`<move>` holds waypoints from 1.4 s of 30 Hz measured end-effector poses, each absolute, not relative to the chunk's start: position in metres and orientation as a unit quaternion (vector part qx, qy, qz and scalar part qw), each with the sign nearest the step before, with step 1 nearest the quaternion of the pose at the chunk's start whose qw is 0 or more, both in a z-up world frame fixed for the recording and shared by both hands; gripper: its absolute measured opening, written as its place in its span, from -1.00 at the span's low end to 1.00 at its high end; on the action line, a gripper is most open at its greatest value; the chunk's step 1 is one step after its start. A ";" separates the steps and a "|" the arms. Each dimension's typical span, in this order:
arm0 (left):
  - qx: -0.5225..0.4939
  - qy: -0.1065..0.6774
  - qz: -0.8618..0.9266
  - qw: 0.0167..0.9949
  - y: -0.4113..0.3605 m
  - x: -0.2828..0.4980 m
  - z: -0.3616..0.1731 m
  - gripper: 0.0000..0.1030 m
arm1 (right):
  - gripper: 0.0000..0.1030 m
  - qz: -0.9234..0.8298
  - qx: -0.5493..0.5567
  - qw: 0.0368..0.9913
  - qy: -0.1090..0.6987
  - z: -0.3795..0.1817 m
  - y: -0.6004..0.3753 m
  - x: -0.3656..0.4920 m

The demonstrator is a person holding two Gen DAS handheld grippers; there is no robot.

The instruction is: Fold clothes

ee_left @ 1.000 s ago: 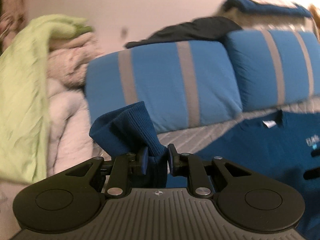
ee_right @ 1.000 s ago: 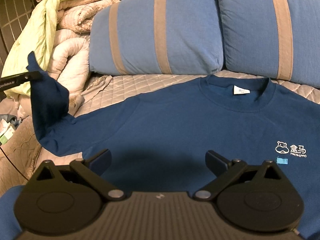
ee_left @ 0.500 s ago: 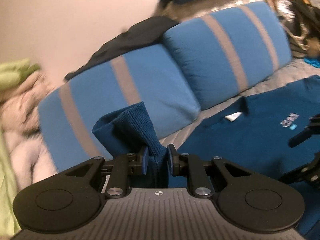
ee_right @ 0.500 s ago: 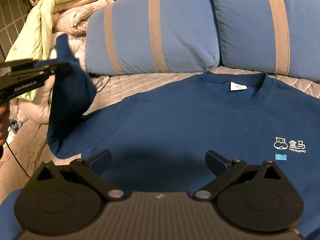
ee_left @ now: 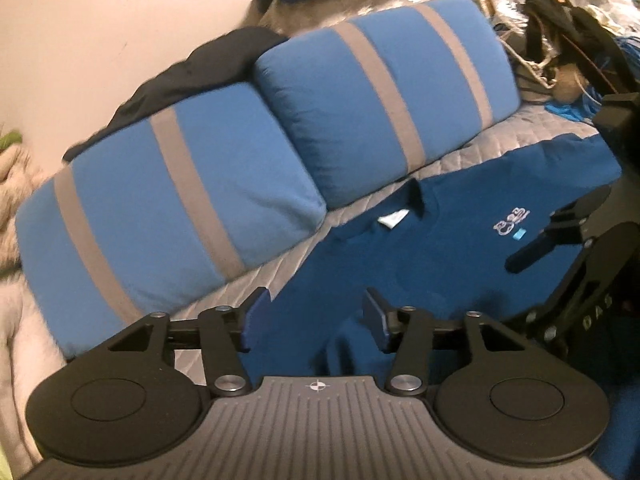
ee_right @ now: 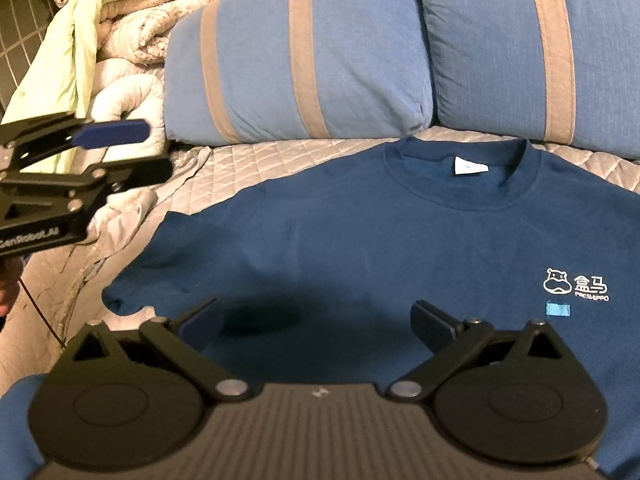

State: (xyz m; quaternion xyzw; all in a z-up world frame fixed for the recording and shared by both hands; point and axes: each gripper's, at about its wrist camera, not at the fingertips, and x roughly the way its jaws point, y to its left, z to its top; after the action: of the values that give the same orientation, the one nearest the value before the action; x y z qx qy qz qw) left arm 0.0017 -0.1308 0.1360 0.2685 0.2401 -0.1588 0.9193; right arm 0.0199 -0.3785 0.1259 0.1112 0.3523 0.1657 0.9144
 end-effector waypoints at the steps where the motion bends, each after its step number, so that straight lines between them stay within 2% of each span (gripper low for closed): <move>1: 0.264 0.244 -0.154 0.920 -0.126 -0.001 0.136 0.03 | 1.00 0.165 0.109 0.915 0.352 0.126 -0.378 0.020; 5: 0.251 0.254 -0.120 0.926 -0.102 -0.012 0.135 0.21 | 1.00 0.164 0.099 0.916 0.351 0.124 -0.376 0.019; 23: 0.130 0.302 -0.039 0.944 -0.009 -0.057 0.113 0.23 | 0.97 0.172 0.020 0.927 0.332 0.126 -0.361 0.011; 33: 0.096 0.298 -0.041 0.949 0.014 -0.071 0.096 0.23 | 0.87 0.215 -0.133 0.919 0.302 0.138 -0.336 0.007; 42: 0.073 0.282 -0.058 0.955 0.020 -0.080 0.085 0.23 | 0.54 0.304 -0.359 0.850 0.236 0.123 -0.294 0.002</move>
State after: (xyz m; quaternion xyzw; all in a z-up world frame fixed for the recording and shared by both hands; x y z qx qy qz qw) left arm -0.0803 0.0197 0.0848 0.0729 0.2815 -0.0579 0.9550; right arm 0.0020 -0.2937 0.1233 -0.3589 0.2360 0.3042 0.8503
